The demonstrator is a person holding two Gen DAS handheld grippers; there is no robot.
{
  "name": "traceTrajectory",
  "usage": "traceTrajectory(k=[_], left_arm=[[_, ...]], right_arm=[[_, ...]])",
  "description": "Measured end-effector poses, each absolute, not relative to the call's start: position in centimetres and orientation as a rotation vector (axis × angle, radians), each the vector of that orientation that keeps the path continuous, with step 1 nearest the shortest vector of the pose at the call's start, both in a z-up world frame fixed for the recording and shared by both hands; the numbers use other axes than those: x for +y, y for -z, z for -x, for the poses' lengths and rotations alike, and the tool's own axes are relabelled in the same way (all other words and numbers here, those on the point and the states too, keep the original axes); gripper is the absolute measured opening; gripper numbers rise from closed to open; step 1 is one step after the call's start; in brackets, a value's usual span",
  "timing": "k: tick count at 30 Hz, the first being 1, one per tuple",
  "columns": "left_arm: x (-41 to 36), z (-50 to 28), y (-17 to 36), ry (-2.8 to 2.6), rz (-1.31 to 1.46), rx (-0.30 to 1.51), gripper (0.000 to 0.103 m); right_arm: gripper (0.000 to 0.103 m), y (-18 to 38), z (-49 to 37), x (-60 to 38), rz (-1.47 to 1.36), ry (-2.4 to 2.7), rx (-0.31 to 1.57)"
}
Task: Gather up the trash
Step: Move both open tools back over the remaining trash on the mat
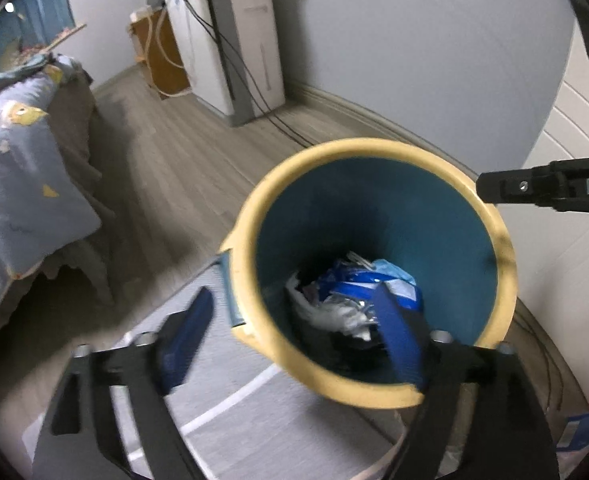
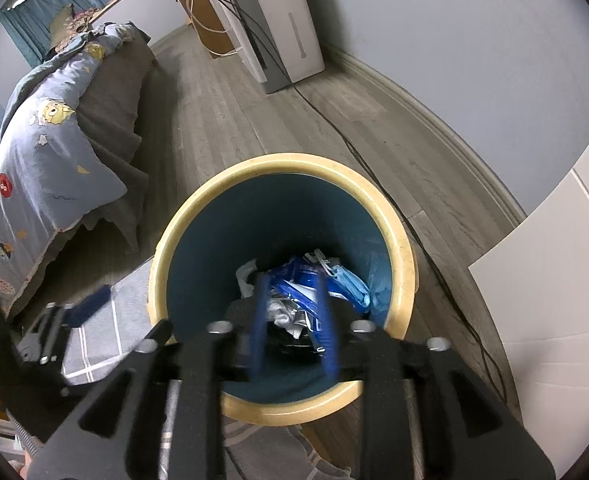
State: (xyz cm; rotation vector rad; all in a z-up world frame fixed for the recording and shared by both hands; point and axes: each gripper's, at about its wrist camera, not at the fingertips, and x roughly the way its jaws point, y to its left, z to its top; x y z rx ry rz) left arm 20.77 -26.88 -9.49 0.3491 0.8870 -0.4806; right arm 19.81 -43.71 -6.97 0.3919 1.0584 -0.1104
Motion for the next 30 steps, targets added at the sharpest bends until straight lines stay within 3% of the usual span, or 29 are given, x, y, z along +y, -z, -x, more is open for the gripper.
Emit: traceTrajectory(k=[1, 2, 5, 30], left_arm=[[-26.5, -20.5, 9.2, 0.472, -0.345, 0.879, 0.095], [-26.1, -20.4, 8.9, 0.462, -0.345, 0.873, 0.095], [-25.1, -19.6, 8.3, 0.436, -0.352, 0.872, 0.096], [-4.8, -8.5, -0.9, 0.172, -0.26, 0.831, 0.098]], right_arm=[[0.07, 6.8, -19.7, -43.7, -0.389, 0.127, 1.052], [0.086, 6.7, -19.5, -43.8, -0.387, 0.144, 1.043], [0.098, 6.0, -19.1, -44.2, -0.386, 0.184, 1.018], [0.097, 2.2, -16.5, -33.7, -0.174, 0.057, 0.989]])
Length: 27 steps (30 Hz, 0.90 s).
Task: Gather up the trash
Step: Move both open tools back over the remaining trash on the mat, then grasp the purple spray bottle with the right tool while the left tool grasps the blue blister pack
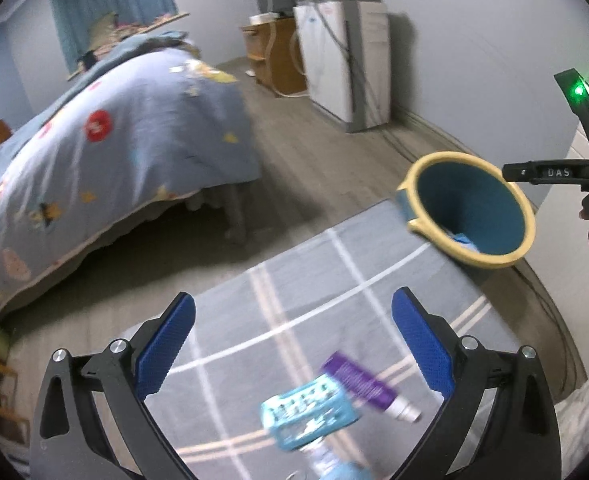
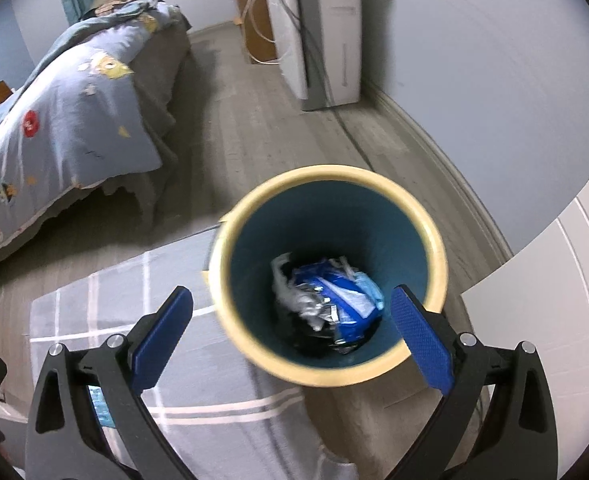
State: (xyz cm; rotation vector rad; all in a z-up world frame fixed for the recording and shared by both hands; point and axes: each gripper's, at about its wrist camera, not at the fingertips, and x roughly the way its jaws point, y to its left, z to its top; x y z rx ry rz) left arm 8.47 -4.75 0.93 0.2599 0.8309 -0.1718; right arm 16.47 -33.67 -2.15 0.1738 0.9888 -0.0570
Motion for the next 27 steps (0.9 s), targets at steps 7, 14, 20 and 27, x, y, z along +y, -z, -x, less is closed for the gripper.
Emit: traceTrajectory(k=[7, 14, 20, 27], left_arm=[[1.0, -5.8, 0.4, 0.08, -0.167, 0.86, 0.098], [5.1, -5.1, 1.9, 0.025, -0.127, 0.883, 0.098], [6.9, -5.4, 2.9, 0.016, -0.131, 0.903, 0.098], [7.4, -5.8, 4.1, 0.042, -0.15, 0.926, 0.098]], right_arm=[[0.097, 1.3, -14.3, -27.0, -0.111, -0.063, 0.98], [0.097, 4.1, -12.3, -20.5, -0.054, -0.165, 1.063], [0.097, 6.1, -12.0, -16.9, 0.06, -0.18, 1.102], [0.097, 9.5, -12.1, -13.2, 0.147, -0.23, 1.182]])
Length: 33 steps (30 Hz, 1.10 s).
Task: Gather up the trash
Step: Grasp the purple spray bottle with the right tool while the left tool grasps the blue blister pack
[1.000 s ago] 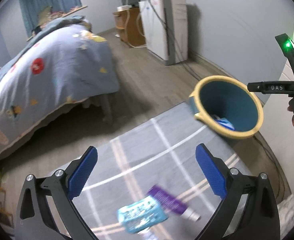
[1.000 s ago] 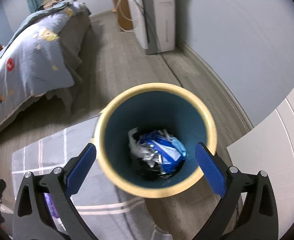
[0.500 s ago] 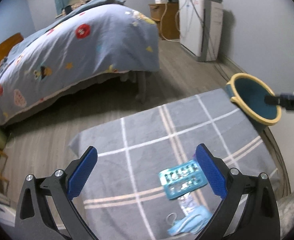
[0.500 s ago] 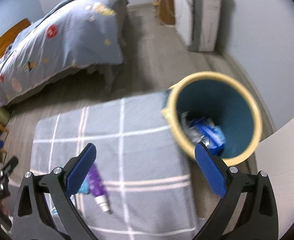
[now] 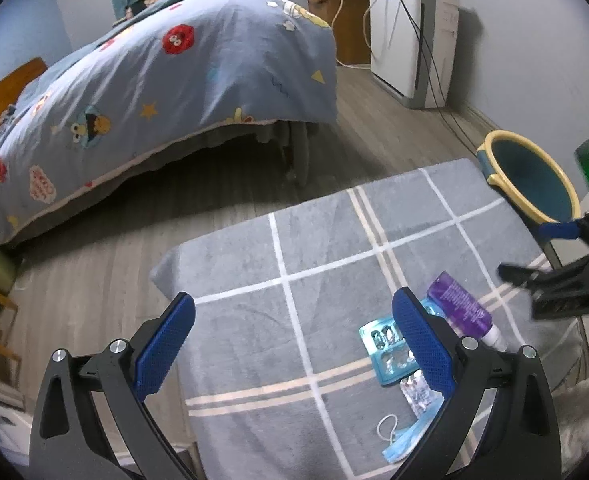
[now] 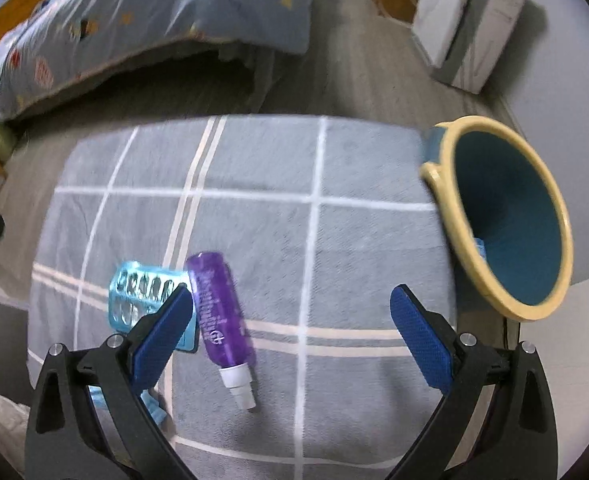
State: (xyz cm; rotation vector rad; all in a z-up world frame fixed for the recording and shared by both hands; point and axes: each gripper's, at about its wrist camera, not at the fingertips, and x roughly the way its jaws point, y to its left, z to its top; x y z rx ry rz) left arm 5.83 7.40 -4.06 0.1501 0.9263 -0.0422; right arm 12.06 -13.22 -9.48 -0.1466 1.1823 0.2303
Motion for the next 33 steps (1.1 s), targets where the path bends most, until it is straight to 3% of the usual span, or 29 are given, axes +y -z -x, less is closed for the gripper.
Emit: traceTrajectory(k=[6, 11, 13, 17, 33], left_arm=[[7.9, -6.3, 4.5, 0.046, -0.127, 0.948, 0.098], [8.4, -6.8, 4.9, 0.049, -0.099, 0.968, 0.098], [8.3, -6.9, 5.1, 0.052, -0.105, 0.975, 0.098], [7.7, -7.2, 5.8, 0.066, -0.127, 0.99, 0.098], [1.1, -7.1, 12.0, 0.285, -0.275, 1.139, 0.098]], right_arm=[[0.094, 12.1, -11.8, -11.2, 0.167, -0.288, 1.26], [0.06, 14.3, -11.6, -9.7, 0.188, -0.336, 1.334], [0.056, 15.0, -11.6, -9.3, 0.198, -0.349, 1.353], [0.033, 15.6, -11.8, -9.2, 0.179, -0.373, 1.374], [0.033, 12.5, -13.7, -14.1, 0.031, -0.292, 1.311]])
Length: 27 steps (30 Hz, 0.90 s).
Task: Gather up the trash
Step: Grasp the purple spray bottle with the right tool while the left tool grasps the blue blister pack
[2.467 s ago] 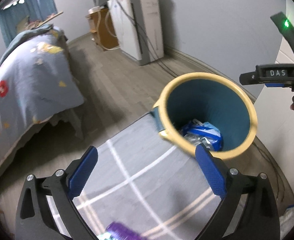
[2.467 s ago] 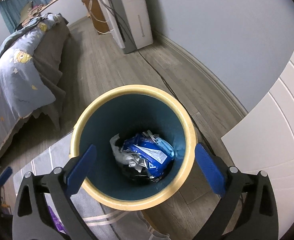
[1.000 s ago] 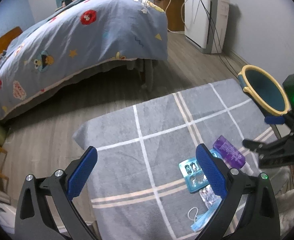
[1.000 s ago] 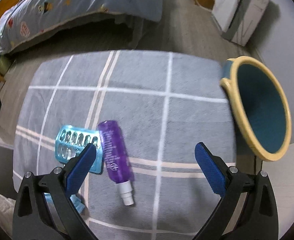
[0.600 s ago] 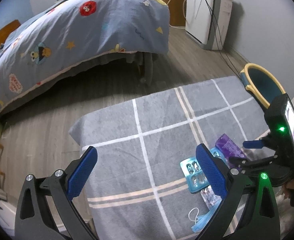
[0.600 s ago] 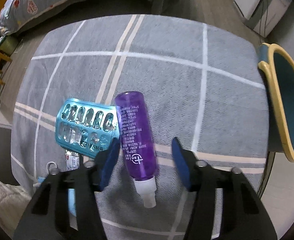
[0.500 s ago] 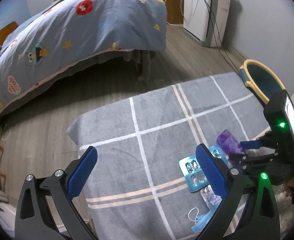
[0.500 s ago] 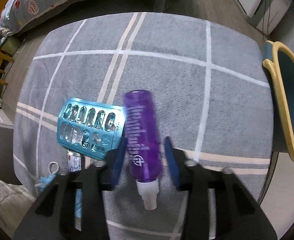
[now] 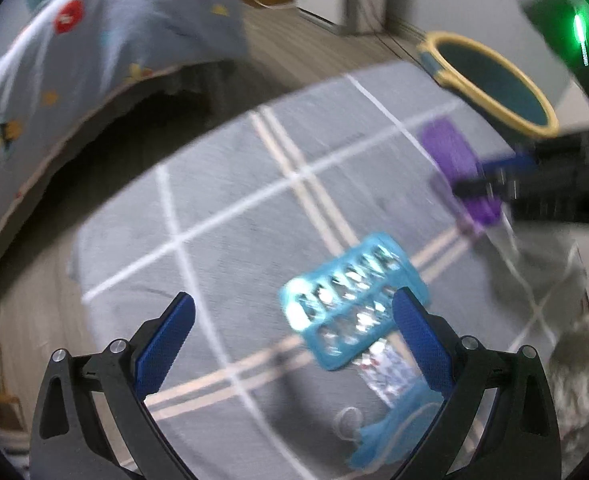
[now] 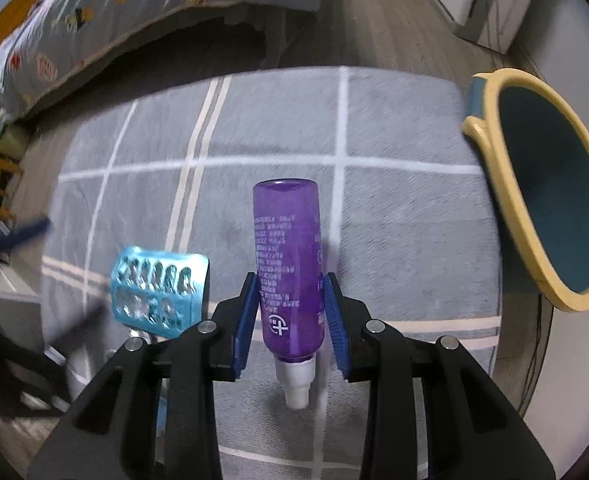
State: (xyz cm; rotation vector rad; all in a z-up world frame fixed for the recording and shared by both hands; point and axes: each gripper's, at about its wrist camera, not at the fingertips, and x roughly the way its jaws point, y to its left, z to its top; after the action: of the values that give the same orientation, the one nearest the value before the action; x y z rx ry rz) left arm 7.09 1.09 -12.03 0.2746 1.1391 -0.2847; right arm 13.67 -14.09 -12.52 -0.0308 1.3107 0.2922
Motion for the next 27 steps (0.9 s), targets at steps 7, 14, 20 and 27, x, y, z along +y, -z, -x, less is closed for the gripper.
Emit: traceTrajectory(k=[7, 14, 20, 27], left_arm=[[-2.2, -6.1, 16.0, 0.364, -0.429, 1.237, 0.098], [-2.8, -7.5, 17.2, 0.346, -0.434, 1.243, 0.098], [-2.6, -9.6, 17.2, 0.325, -0.364, 1.235, 0.098], [-1.3, -11.1, 17.0, 0.3, -0.233, 1.249, 0.076]], right_arm=[[0.032, 10.1, -14.7, -15.7, -0.03, -0.293, 1.237], [0.032, 7.5, -15.9, -17.3, -0.063, -0.284, 1.156], [0.032, 6.3, -16.4, -17.9, -0.081, -0.302, 1.112], [0.032, 6.0, -16.5, -17.9, -0.078, -0.325, 1.108]])
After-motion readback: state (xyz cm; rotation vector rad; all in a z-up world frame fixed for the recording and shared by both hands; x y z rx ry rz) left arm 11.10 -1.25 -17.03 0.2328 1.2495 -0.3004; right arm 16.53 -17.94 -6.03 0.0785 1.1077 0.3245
